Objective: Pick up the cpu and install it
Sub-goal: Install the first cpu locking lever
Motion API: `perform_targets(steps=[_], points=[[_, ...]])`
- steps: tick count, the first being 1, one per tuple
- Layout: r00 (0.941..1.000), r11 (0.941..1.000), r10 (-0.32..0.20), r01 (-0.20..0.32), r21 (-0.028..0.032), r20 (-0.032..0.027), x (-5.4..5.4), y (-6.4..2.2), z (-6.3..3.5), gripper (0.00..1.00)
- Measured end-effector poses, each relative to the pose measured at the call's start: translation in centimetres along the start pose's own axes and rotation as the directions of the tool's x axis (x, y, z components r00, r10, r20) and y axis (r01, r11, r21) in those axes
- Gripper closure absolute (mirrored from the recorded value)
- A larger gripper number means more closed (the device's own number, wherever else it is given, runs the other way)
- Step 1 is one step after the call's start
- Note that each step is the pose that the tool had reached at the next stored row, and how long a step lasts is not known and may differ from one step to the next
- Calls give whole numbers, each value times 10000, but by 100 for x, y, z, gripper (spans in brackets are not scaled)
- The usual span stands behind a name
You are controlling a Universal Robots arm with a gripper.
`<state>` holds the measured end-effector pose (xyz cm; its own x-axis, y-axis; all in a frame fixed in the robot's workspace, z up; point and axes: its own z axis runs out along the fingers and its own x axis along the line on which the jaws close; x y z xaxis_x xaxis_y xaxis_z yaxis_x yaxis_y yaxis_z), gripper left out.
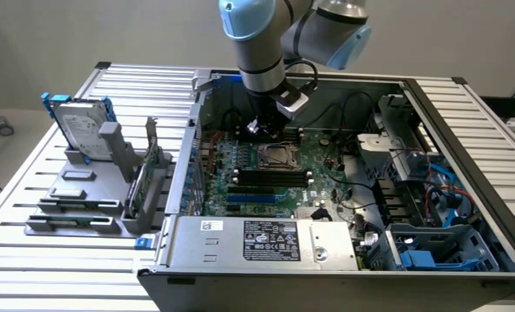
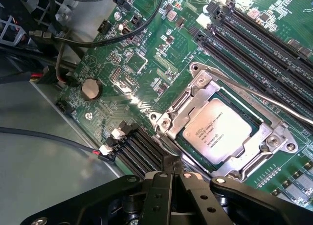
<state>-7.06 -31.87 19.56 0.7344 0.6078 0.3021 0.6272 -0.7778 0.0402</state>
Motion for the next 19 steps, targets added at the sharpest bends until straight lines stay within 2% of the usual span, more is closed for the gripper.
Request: perform_targets(steps=[19], points=[[10000, 10000, 5, -5, 19, 23, 13, 10, 1, 89]])
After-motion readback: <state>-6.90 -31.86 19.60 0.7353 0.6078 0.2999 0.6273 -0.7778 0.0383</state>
